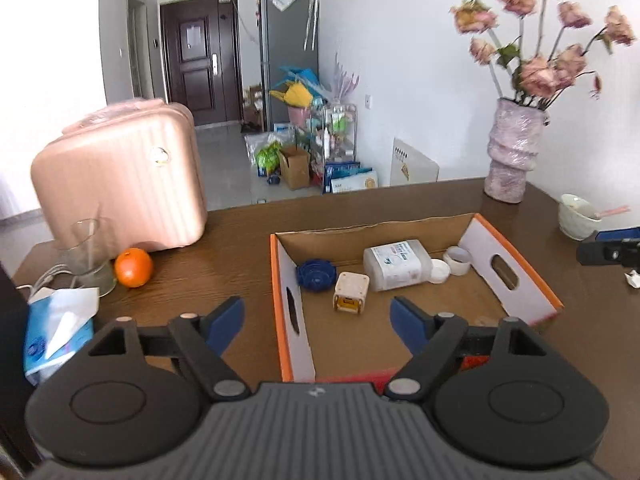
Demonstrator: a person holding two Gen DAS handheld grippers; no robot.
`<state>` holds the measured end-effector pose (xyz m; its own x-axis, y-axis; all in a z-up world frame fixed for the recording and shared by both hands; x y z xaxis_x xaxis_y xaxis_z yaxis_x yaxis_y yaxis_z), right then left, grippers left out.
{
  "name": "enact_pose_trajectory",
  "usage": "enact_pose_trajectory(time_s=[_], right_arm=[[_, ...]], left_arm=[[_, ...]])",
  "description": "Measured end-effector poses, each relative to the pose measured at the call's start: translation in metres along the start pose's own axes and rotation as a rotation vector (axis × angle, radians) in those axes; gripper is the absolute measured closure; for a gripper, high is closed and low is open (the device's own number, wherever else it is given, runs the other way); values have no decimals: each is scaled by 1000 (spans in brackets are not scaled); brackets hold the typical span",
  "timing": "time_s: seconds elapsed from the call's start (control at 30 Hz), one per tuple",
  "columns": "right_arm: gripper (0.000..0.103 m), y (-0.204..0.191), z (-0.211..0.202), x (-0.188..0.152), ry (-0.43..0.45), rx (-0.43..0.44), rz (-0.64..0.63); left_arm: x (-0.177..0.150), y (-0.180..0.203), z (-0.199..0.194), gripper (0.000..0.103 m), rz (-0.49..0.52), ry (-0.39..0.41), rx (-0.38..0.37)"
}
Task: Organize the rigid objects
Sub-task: 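Lower the wipes tub into the box and open the right tool, then withdraw both tools from the box toward the remaining items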
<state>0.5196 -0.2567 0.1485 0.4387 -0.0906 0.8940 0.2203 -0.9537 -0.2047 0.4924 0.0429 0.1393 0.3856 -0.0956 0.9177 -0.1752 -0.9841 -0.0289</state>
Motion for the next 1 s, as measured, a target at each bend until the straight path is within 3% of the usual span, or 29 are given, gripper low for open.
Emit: enact_pose_trajectory(time_s=[0.1,0.4,0.5,0.63,0.8,1.0], right_arm=[[20,-13,-28,-15,29,-25,-45],[12,-46,-119,-59,192,-42,-98],[6,-57,-152,-85,236,-37,-110],[5,-65,-190,-124,240,-3,-57],[3,-89,-243,-172,284,15,-113],[0,-107,-288,-226,326,-8,-145]], left_arm=[[-8,-1,-32,12,-17,51,22],[-50,7,-125,9,-46,163,94],[-72,14,-157,8,-52,201,109],[-110,24,-207,6,-48,260,101],[-157,32,-262,2,-42,337,149],[-205,34,-303,0,-125,292,52]])
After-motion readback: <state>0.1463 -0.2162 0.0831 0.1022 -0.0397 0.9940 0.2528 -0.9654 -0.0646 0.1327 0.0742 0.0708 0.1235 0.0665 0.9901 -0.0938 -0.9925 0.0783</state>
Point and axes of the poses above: each gripper's, at about its wrist camera, not at the fingertips, and z roughly the way its jaws point, y to its right, x to its top, the point moved 3 cm from there along z, roughly the way its jaws point, and after that the axes turned 11 degrees about y, right-handed, at the moved point
